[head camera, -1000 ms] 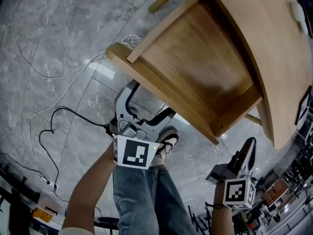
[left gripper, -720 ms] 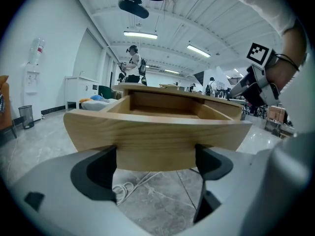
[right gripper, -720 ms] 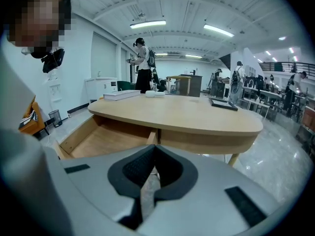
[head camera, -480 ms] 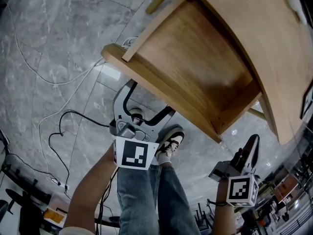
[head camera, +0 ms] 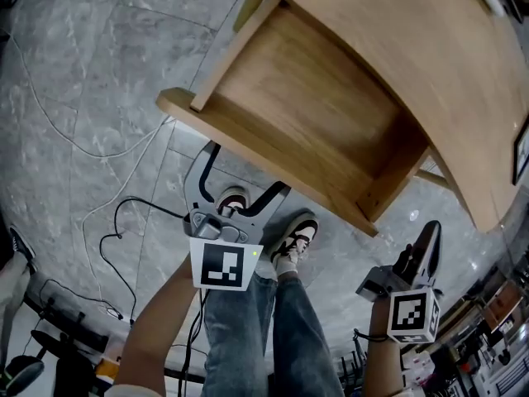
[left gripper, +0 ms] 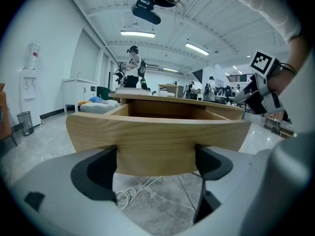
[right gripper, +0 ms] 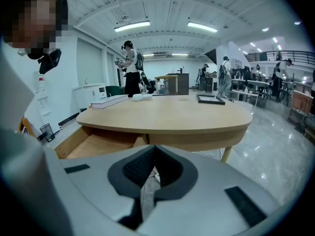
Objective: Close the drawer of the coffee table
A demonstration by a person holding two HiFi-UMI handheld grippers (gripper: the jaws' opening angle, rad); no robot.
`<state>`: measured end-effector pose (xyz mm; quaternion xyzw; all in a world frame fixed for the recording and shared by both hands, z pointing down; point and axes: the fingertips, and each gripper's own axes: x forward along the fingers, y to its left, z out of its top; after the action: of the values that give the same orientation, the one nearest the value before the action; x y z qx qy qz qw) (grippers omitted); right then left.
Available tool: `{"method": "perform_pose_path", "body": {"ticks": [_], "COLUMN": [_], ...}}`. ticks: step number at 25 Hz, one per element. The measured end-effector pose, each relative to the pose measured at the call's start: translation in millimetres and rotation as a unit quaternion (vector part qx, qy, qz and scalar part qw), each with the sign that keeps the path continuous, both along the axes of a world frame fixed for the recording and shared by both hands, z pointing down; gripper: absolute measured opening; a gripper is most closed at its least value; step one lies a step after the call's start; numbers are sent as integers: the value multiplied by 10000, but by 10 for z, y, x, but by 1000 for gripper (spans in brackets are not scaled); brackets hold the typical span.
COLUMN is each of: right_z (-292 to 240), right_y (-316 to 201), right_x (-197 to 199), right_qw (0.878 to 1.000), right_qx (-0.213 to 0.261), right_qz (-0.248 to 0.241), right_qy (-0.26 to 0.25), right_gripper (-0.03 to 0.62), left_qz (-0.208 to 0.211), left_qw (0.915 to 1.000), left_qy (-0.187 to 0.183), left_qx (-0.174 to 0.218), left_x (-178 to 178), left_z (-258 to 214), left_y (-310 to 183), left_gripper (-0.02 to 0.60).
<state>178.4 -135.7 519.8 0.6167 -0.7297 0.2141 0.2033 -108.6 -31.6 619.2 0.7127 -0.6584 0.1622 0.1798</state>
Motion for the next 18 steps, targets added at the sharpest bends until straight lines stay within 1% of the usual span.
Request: {"method": "perform_pose_path", "body": {"ticks": [6, 11, 14, 18], "right_z": [-36, -55, -93, -145], "right_y": [95, 195, 237, 194], "right_x": [132, 219, 273, 358], "right_qw": [9995, 9984, 9978, 9963], "right_qx": [46, 51, 87, 107], "right_qz": [299, 533, 627, 824], "right_qy": [-73, -196, -189, -224], "right_gripper": [0, 0, 0, 0], "left_qz": [23, 36, 89, 97], "left_qw": [10000, 10000, 9998, 9998], "left_qy": [34, -62, -112, -101], "left_qx": [2, 55, 123, 106], "left_x": [2, -14, -20, -30], "left_z": [-97, -153, -197, -227], "left_y": [-62, -113, -165, -266], "left_gripper": [500, 499, 499, 499]}}
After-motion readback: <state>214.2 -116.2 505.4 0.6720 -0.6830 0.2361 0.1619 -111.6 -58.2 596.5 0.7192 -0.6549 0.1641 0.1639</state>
